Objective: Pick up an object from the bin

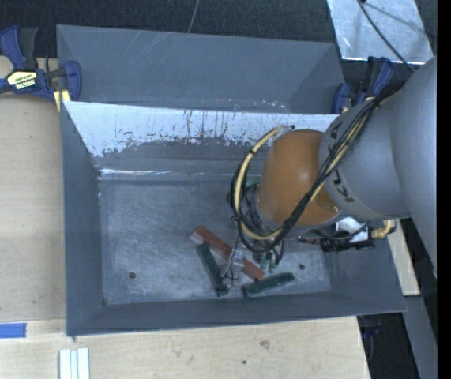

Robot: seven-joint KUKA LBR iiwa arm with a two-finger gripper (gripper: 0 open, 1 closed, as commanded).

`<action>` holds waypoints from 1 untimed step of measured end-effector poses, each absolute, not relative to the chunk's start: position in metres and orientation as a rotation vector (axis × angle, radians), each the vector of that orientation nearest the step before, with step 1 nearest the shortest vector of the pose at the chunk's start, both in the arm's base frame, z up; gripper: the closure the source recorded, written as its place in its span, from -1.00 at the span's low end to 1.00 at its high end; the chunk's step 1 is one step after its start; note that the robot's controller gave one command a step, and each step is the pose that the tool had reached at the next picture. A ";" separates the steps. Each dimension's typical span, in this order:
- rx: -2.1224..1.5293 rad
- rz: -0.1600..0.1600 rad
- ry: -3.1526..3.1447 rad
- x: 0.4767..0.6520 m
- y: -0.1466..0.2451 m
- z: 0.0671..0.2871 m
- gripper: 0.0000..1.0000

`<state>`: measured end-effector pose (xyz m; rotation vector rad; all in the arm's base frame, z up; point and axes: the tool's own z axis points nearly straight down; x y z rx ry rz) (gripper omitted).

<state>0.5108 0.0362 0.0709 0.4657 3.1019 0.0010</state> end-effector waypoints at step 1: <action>0.467 0.001 3.100 0.512 0.036 0.072 1.00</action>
Offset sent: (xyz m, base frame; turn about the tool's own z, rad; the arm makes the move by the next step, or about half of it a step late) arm 0.0000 0.0000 0.0000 0.0000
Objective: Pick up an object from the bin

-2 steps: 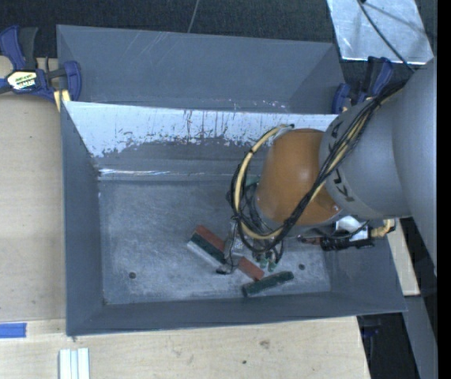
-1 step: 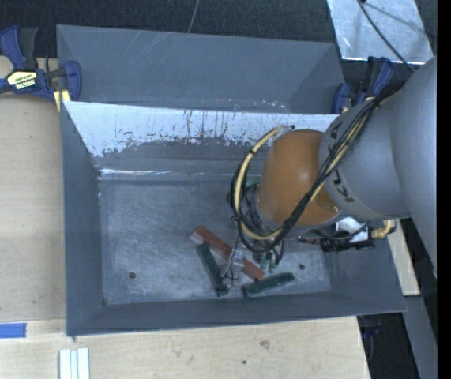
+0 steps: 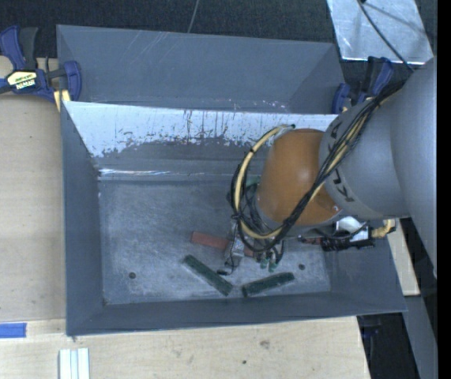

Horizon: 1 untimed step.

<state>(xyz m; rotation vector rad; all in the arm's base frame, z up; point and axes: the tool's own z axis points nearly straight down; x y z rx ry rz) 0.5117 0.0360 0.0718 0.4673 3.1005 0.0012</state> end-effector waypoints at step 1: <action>0.468 0.001 3.100 0.512 0.036 0.072 1.00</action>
Offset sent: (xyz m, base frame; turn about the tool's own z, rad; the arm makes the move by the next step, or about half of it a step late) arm 0.0085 -0.0044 0.1431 0.0699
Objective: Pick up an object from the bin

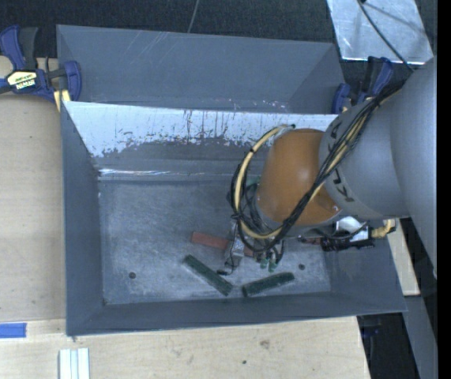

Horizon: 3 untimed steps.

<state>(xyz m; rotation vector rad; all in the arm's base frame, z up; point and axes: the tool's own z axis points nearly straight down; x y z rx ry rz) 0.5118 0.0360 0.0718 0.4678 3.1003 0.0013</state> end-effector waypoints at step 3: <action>0.490 -0.004 3.113 0.518 0.038 0.166 1.00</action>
Offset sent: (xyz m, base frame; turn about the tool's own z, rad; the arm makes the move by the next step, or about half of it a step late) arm 0.0373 0.0050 0.0237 0.0203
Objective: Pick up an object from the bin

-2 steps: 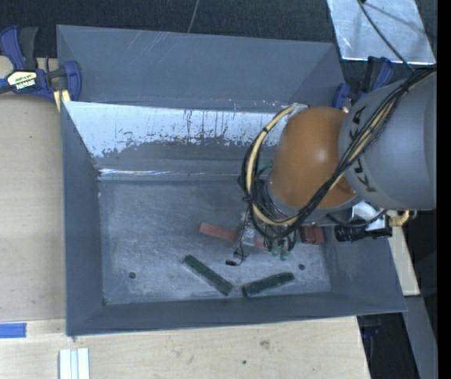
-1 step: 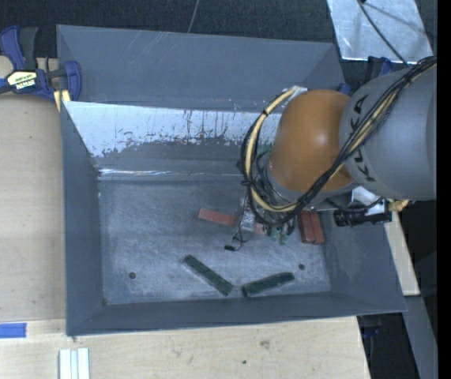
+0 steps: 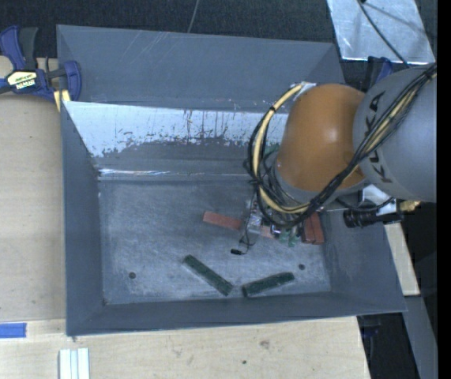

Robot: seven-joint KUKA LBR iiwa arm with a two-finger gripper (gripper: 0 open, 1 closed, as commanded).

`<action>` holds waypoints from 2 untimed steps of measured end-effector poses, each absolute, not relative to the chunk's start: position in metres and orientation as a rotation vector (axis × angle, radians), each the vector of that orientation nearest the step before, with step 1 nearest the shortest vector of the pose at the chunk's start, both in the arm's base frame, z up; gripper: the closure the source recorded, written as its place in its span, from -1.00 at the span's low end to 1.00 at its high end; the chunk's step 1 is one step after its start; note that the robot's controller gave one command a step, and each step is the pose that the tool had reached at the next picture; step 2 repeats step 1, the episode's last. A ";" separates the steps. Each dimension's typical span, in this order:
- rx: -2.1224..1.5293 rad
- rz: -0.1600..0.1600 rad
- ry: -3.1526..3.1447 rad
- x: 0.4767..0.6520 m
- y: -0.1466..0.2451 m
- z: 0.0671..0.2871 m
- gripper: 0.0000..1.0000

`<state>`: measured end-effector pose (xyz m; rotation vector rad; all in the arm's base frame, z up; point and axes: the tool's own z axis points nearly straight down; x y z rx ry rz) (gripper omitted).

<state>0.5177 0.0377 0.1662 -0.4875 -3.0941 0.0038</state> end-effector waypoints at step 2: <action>-0.476 -0.002 -3.111 0.507 0.052 0.257 1.00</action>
Offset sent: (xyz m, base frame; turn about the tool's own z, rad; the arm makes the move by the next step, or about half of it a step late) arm -0.0247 0.0056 0.0986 -0.0170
